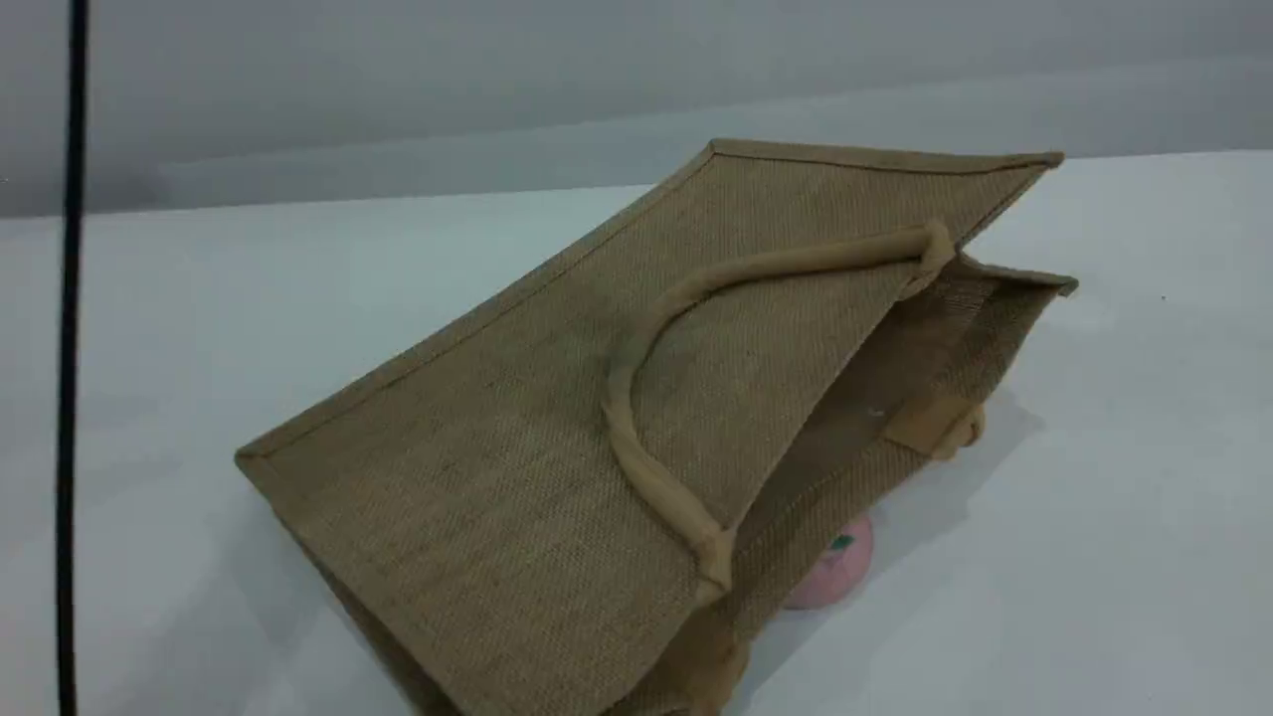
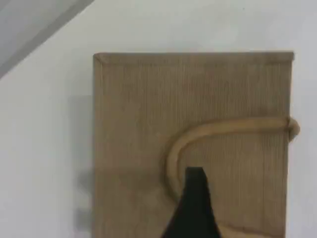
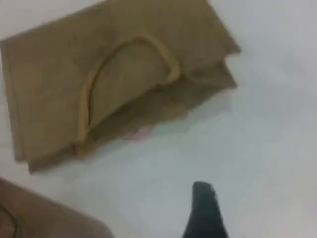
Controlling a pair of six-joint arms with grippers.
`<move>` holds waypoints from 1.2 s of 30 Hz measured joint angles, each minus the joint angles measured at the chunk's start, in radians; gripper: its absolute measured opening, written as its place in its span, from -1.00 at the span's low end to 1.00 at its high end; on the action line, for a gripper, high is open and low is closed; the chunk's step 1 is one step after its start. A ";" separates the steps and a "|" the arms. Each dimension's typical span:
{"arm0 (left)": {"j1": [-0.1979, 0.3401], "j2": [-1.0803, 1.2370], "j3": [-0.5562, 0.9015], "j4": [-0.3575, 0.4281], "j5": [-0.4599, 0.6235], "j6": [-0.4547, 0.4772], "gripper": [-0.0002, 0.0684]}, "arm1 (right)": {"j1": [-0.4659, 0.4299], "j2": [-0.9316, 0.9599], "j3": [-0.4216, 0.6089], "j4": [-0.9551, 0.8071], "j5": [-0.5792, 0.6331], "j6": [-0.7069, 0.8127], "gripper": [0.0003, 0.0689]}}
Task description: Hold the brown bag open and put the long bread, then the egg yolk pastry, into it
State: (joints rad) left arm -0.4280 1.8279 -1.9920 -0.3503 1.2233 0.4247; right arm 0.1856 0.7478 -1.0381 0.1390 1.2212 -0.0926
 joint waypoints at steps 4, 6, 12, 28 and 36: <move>-0.044 -0.103 0.106 0.066 -0.001 -0.015 0.57 | 0.000 -0.144 0.169 -0.001 0.000 0.007 0.28; -0.058 -0.160 0.184 0.071 -0.001 -0.015 0.57 | 0.000 -0.217 0.259 -0.005 -0.015 0.012 0.28; -0.075 -0.361 0.425 0.071 0.000 -0.091 0.57 | 0.000 -0.439 0.466 -0.005 -0.123 0.038 0.28; -0.074 -0.955 1.003 0.158 -0.002 -0.350 0.57 | 0.003 -0.613 0.531 -0.060 -0.156 0.085 0.28; -0.074 -1.313 1.244 0.253 -0.088 -0.375 0.57 | 0.003 -0.613 0.531 -0.060 -0.156 0.085 0.28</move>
State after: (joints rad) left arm -0.5021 0.5153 -0.7484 -0.0970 1.1349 0.0492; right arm 0.1887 0.1349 -0.5071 0.0791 1.0651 -0.0077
